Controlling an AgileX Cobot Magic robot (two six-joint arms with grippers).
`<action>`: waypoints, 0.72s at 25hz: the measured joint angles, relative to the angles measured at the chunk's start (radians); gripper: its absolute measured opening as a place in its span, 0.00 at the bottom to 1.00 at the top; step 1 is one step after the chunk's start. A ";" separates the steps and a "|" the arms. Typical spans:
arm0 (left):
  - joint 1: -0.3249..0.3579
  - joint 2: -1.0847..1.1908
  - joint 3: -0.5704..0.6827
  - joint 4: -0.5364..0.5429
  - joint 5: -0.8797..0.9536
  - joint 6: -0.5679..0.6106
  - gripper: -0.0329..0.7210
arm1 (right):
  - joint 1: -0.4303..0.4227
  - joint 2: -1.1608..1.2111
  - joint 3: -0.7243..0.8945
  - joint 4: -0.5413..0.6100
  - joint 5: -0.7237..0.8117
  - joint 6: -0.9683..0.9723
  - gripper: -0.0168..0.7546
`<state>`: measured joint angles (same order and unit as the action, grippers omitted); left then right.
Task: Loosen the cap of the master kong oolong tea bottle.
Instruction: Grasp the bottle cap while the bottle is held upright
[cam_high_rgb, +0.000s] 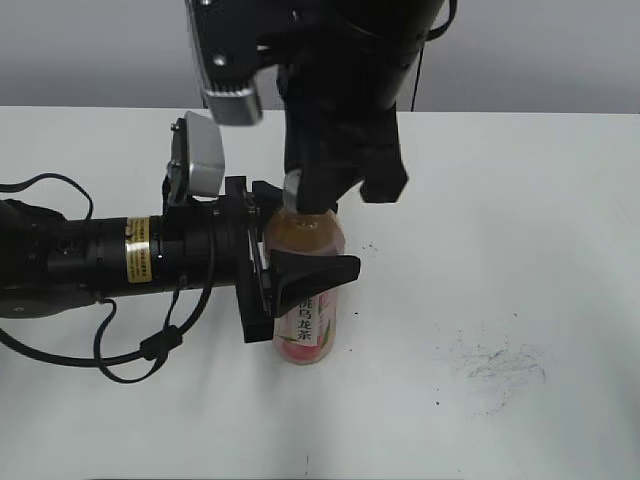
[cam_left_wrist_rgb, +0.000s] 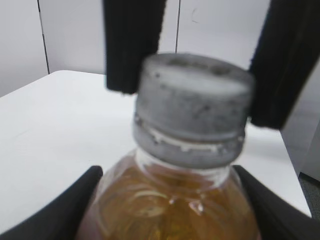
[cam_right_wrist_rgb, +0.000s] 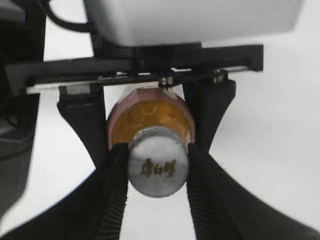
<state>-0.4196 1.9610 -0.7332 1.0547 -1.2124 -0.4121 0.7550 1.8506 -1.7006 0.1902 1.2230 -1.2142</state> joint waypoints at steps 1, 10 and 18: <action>0.000 0.000 0.000 0.002 -0.001 0.001 0.64 | 0.000 0.000 0.000 0.001 0.000 -0.105 0.38; 0.000 0.000 0.000 0.006 -0.001 0.005 0.64 | 0.000 0.000 -0.001 0.012 -0.001 -1.124 0.38; 0.000 0.000 0.000 -0.002 0.009 -0.003 0.64 | 0.000 0.000 -0.001 0.007 -0.011 -1.581 0.38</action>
<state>-0.4196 1.9610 -0.7332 1.0532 -1.2030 -0.4147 0.7550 1.8506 -1.7015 0.1973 1.2122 -2.7947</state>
